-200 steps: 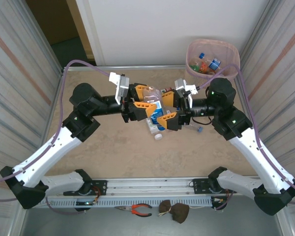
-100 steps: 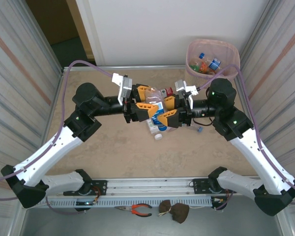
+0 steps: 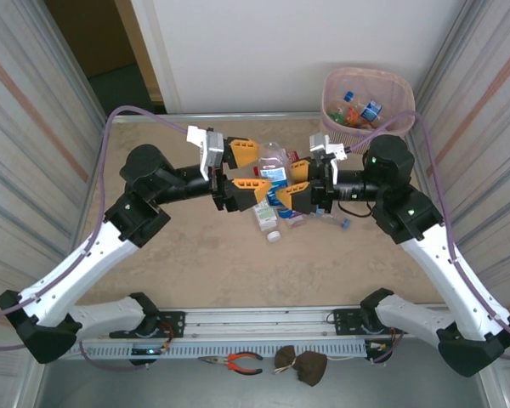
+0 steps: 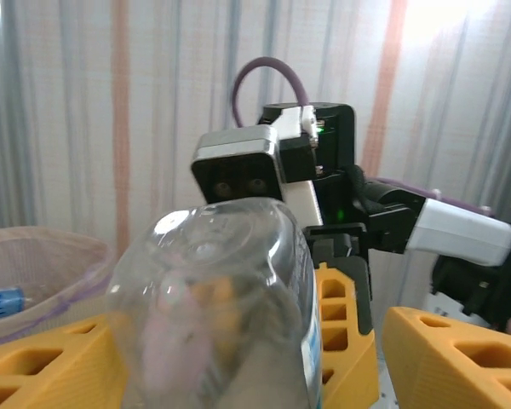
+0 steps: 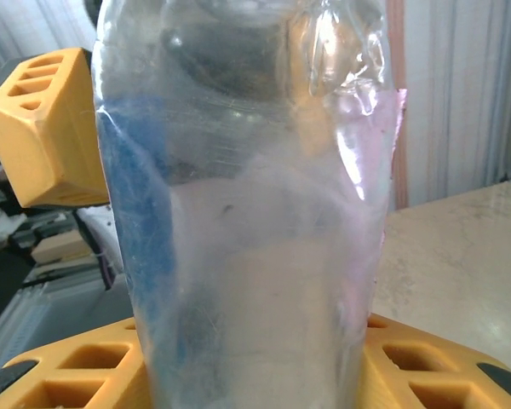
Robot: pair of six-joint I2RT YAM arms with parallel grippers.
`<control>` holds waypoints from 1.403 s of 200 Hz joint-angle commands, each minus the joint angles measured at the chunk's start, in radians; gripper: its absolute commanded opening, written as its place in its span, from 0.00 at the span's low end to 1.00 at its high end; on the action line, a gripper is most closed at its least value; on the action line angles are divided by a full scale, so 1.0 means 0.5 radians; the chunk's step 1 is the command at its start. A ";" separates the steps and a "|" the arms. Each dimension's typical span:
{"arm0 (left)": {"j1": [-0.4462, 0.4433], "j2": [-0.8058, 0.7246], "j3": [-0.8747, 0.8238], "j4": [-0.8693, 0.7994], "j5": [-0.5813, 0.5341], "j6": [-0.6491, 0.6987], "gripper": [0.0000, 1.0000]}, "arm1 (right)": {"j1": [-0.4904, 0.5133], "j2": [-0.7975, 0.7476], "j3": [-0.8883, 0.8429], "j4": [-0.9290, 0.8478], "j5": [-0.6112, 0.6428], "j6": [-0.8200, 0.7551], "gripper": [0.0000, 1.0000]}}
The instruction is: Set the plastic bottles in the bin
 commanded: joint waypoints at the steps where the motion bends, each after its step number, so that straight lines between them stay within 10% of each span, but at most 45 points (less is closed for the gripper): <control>1: -0.015 -0.112 -0.033 -0.013 -0.055 0.077 0.78 | -0.182 0.007 0.117 -0.072 0.185 0.024 0.46; 144: -0.014 -0.164 -0.070 -0.102 -0.144 0.089 0.78 | -1.243 0.959 0.950 -0.084 0.516 0.713 0.39; 280: -0.013 -0.238 -0.164 -0.148 -0.255 0.083 0.77 | -1.272 1.956 1.774 -0.671 0.417 0.952 0.32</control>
